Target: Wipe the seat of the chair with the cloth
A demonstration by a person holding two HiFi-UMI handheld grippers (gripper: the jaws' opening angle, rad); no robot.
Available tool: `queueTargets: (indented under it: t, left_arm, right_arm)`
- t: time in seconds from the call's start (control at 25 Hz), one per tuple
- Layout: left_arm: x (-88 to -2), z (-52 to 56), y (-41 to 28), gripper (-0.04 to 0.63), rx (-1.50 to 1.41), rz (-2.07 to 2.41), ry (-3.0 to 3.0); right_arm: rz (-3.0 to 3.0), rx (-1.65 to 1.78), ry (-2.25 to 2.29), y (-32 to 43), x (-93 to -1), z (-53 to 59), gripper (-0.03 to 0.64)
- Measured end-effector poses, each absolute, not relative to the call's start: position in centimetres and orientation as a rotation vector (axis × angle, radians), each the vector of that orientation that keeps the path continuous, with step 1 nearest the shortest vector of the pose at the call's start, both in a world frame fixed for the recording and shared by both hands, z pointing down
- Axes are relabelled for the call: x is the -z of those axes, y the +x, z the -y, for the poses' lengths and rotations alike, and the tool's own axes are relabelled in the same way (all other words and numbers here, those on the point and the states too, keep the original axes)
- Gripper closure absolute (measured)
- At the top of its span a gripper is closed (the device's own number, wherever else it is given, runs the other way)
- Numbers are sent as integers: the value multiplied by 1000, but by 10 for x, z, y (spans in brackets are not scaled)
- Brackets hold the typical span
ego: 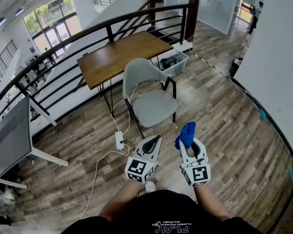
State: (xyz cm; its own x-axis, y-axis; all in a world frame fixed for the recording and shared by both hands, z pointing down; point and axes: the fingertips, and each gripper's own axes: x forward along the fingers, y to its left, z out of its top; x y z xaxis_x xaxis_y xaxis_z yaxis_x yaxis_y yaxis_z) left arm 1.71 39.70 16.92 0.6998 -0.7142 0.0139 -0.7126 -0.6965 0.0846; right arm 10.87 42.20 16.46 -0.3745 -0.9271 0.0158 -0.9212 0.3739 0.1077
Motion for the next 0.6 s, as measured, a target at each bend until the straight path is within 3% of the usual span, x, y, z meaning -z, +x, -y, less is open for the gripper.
queueTargets:
  t: [0.6]
  left_arm:
    - [-185, -361, 13, 588, -51, 1178, 2828]
  right_arm:
    - [2573, 106, 1716, 97, -163, -379, 506]
